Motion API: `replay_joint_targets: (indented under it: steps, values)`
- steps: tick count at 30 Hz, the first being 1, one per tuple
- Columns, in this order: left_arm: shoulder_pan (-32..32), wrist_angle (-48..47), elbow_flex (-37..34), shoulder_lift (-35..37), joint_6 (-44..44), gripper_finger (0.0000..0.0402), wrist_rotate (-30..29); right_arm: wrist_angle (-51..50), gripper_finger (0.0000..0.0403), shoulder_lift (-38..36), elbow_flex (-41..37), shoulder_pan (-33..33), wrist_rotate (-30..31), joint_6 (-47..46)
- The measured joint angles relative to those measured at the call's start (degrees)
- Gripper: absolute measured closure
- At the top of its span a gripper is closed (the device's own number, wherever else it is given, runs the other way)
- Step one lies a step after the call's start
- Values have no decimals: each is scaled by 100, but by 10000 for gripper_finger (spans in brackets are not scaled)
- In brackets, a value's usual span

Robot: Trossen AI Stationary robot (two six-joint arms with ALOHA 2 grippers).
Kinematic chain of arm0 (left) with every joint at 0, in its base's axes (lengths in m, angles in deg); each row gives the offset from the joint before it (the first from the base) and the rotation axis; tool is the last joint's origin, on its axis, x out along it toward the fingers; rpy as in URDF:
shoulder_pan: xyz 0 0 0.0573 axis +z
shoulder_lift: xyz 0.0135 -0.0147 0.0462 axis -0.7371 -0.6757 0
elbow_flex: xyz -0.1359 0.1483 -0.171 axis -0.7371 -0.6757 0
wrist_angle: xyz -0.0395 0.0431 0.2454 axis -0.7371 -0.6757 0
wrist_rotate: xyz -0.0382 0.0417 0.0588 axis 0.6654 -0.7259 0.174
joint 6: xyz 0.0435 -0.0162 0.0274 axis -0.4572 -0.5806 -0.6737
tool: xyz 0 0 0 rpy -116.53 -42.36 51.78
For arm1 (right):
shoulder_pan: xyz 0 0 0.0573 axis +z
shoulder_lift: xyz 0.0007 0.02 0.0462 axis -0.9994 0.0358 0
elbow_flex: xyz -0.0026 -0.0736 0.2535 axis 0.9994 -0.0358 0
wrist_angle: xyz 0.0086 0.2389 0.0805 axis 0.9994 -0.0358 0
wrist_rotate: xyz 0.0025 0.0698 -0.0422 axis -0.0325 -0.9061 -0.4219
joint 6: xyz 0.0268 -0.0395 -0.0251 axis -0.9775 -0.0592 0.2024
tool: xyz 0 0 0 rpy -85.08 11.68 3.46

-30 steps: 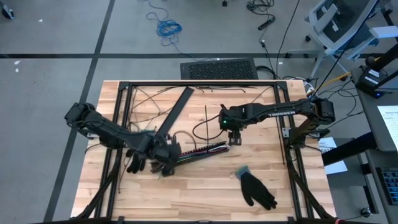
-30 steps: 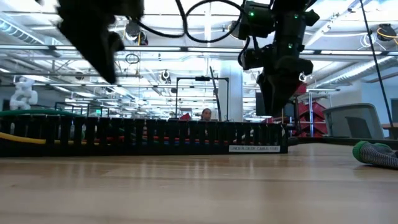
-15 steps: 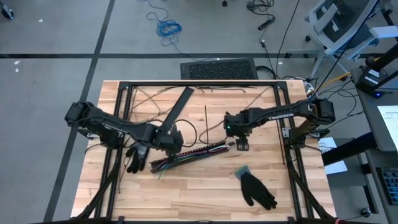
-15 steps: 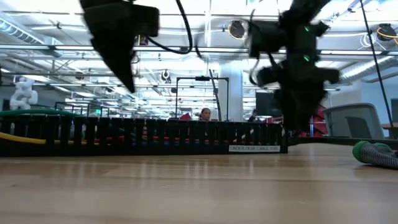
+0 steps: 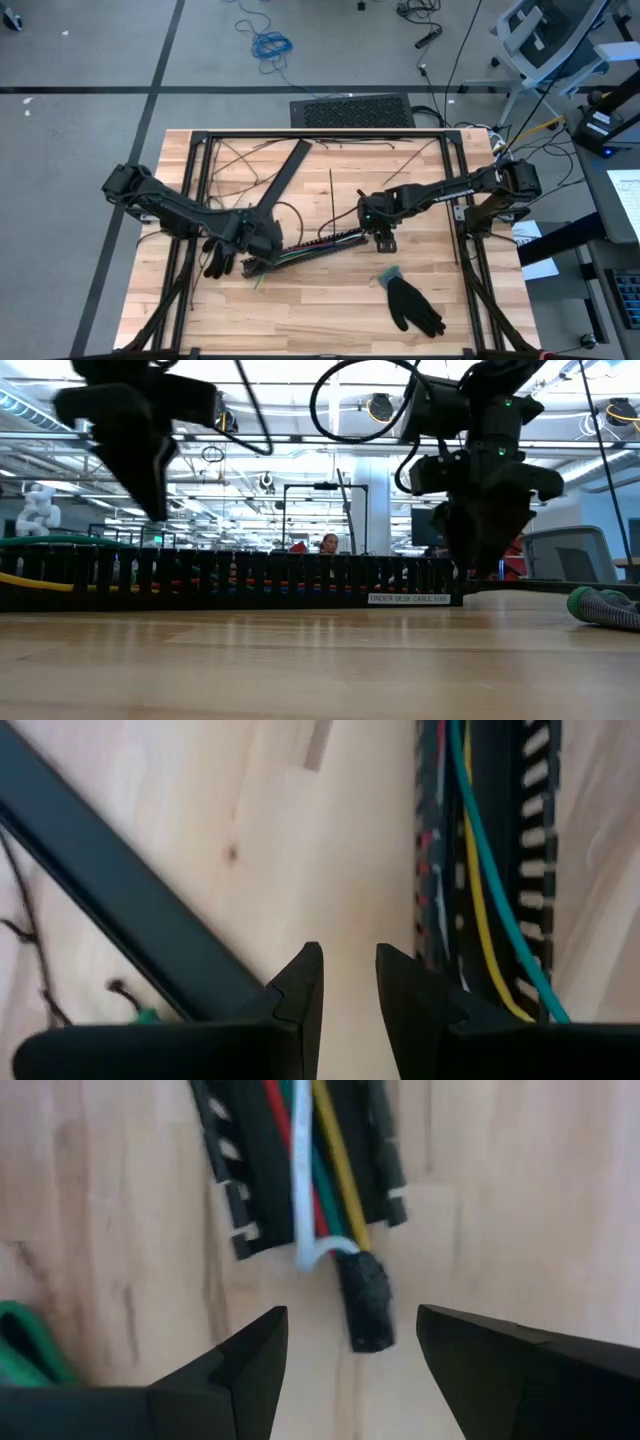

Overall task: Ziptie cables
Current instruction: Put the ziptied cable wires into the cable duct

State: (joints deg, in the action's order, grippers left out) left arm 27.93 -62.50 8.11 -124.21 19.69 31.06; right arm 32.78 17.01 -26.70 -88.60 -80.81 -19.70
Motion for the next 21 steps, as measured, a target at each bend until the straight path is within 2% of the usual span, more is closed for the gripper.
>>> replay_joint_targets:
  steps: [3, 16, 21]
  values:
    - [-171, 43, -140, 19, 362, 308, -113, 215, 188, 0, 0, 4, 237, 22]
    - [-772, 1, -190, 24, 1121, 308, -324, 410, 189, 4, -147, -21, 208, 33]
    - [-888, -67, -191, 24, 1463, 308, -427, 604, 208, 7, -350, 3, 188, -157]
